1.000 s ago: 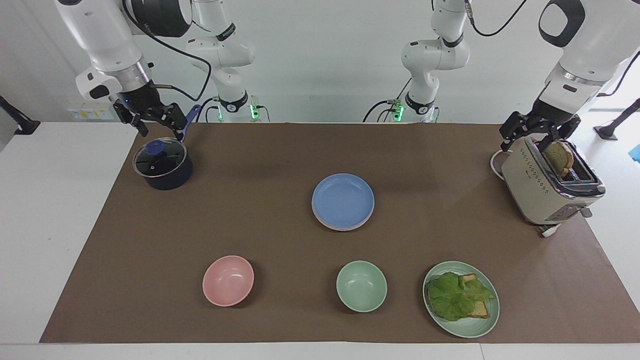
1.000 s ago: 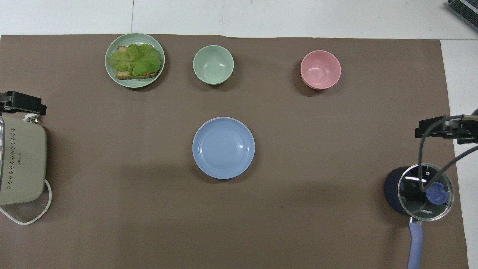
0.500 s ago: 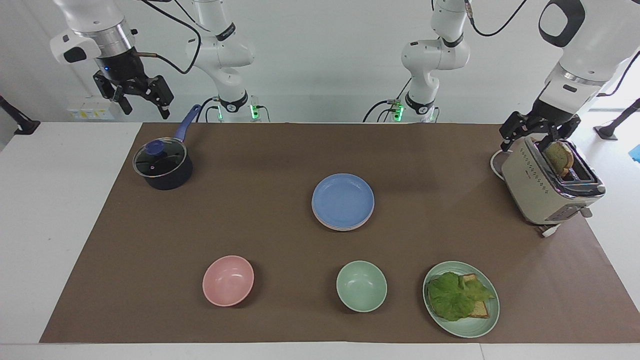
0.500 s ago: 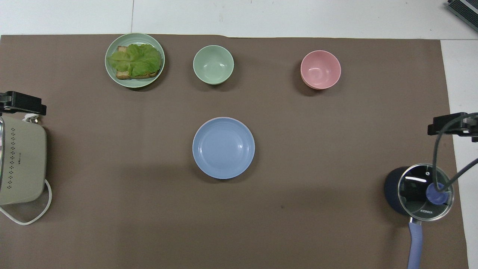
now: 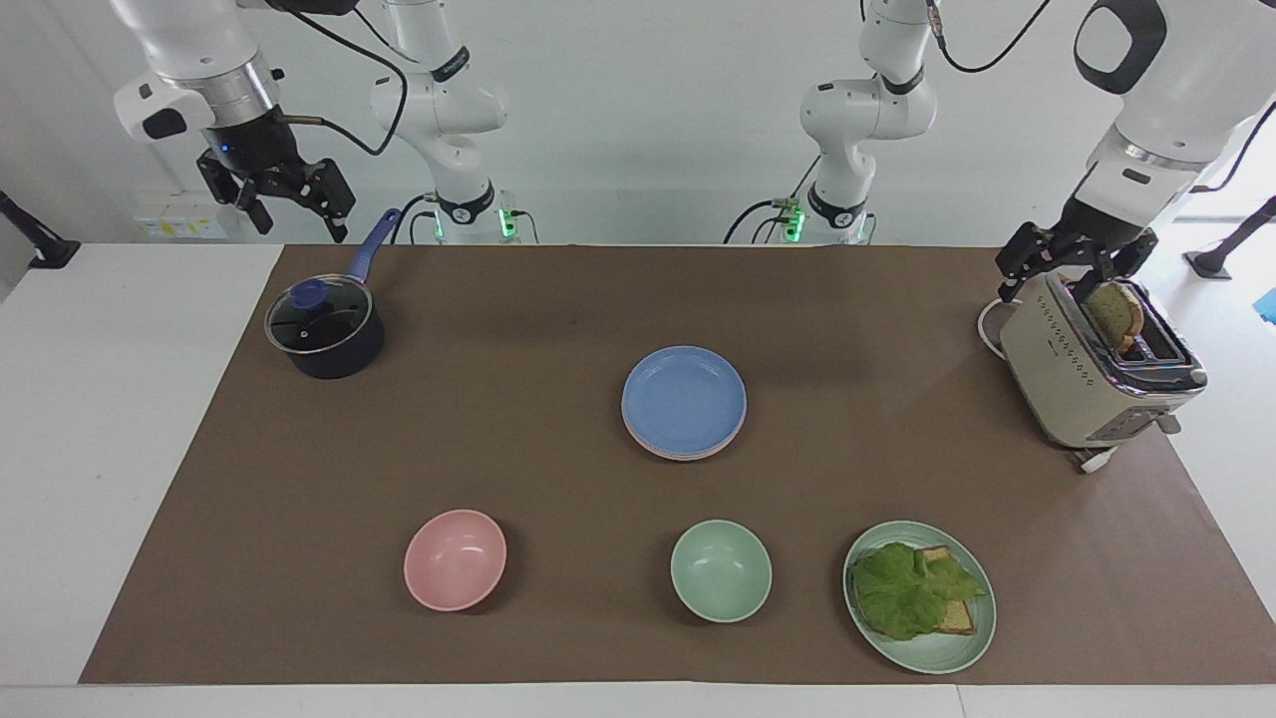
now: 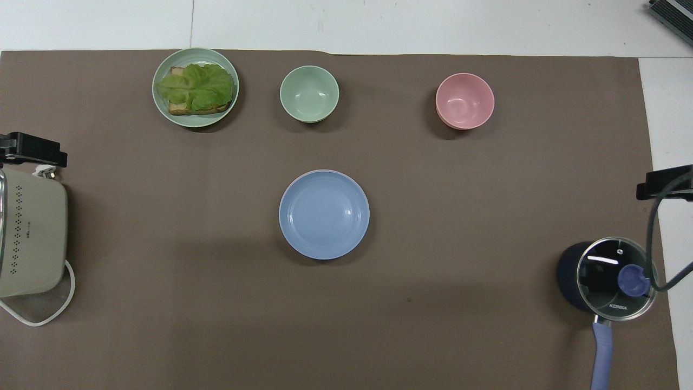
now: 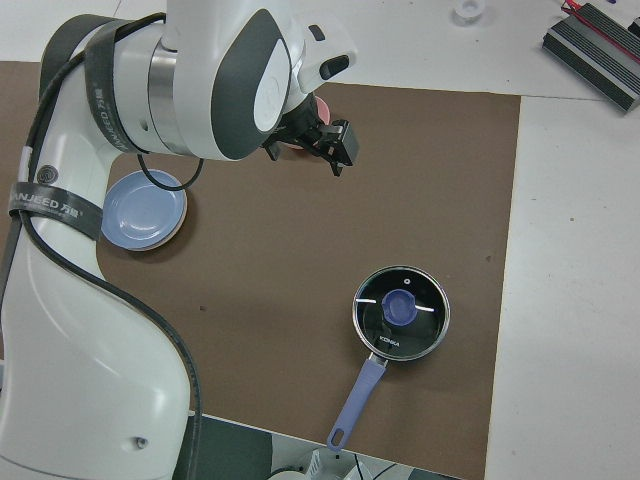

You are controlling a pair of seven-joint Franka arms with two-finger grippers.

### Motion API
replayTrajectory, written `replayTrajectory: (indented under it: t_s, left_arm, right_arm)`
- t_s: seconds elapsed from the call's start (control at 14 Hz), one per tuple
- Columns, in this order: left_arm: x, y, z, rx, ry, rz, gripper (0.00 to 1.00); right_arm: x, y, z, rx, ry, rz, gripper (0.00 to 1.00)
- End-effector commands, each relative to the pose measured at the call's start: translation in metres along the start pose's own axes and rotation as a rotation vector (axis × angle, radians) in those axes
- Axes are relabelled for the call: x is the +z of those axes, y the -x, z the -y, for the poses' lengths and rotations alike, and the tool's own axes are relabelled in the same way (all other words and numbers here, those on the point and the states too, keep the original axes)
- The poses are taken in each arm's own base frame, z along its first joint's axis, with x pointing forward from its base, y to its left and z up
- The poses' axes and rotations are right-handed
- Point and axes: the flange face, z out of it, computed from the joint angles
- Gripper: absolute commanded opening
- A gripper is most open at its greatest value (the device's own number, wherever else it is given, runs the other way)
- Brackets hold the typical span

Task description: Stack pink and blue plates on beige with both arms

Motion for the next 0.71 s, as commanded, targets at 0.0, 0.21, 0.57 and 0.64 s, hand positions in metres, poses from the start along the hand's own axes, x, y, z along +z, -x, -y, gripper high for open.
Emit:
replayTrajectory:
  t_s: [0.0, 0.21, 0.57, 0.64]
  left_arm:
    - [-0.0037, 0.006, 0.003, 0.0, -0.017, 0.009, 1.0]
    - [-0.0037, 0.0059, 0.0022, 0.001, -0.017, 0.009, 1.0]
    - [-0.0037, 0.006, 0.0029, 0.0, -0.015, 0.009, 1.0]
    - [-0.0037, 0.0059, 0.0022, 0.001, -0.017, 0.009, 1.0]
  right_arm:
    - [0.0014, 0.0031, 0.0018, -0.064, 0.016, -0.003, 1.0]
    - [0.0048, 0.0041, 0.0017, -0.066, 0.016, 0.005, 1.0]
    - [0.004, 0.0042, 0.0005, -0.065, 0.011, 0.008, 1.0]
    - [0.0043, 0.0046, 0.0011, -0.064, 0.013, 0.011, 1.0]
